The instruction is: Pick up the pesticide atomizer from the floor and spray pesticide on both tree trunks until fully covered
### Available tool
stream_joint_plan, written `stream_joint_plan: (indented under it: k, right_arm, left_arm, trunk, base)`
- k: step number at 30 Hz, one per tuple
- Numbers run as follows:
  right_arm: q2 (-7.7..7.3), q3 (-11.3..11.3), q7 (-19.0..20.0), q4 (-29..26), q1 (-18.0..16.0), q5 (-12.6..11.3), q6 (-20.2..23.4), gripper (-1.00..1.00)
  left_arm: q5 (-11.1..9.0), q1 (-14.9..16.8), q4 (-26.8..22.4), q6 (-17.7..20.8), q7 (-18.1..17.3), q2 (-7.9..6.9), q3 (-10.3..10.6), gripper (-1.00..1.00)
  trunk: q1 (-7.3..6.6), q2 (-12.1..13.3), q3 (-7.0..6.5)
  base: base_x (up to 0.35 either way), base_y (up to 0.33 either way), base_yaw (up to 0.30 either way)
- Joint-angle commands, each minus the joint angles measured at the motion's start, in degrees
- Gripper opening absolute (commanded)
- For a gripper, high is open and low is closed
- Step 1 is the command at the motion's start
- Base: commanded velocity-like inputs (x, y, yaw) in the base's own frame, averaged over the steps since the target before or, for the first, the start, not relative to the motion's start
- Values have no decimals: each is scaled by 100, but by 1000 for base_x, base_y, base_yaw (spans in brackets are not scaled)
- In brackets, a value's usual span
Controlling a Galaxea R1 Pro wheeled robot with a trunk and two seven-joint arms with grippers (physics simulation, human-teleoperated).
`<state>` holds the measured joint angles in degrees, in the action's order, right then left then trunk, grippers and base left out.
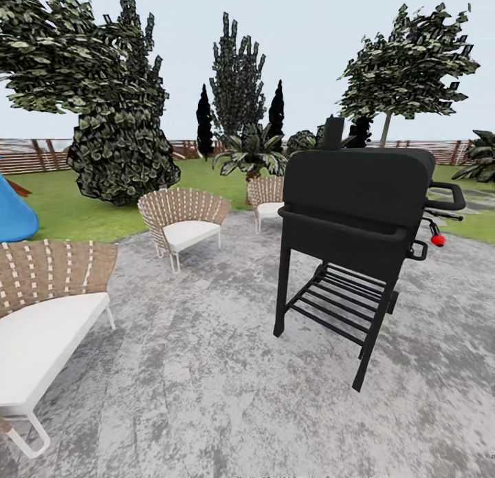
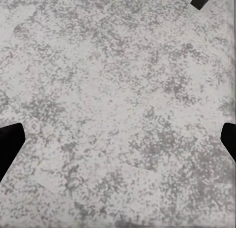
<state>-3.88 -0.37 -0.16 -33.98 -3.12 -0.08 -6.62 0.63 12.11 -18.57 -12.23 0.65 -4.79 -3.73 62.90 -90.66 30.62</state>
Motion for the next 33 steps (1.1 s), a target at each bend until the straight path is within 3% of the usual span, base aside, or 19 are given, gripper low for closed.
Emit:
stream_joint_plan:
  k: [1,33]
  right_arm:
    - [1,-4,-2,5,-5,-1,-17,100]
    - [1,-1,-2,5,-5,-10,-15,100]
  left_arm:
    - [7,0,2,-21,5,3,-14,100]
    - [7,2,2,-17,5,14,-5,100]
  trunk:
    - [22,-44,30]
    - [725,-1328,827]
  base:
    - [0,0,-253]
    - [0,0,-216]
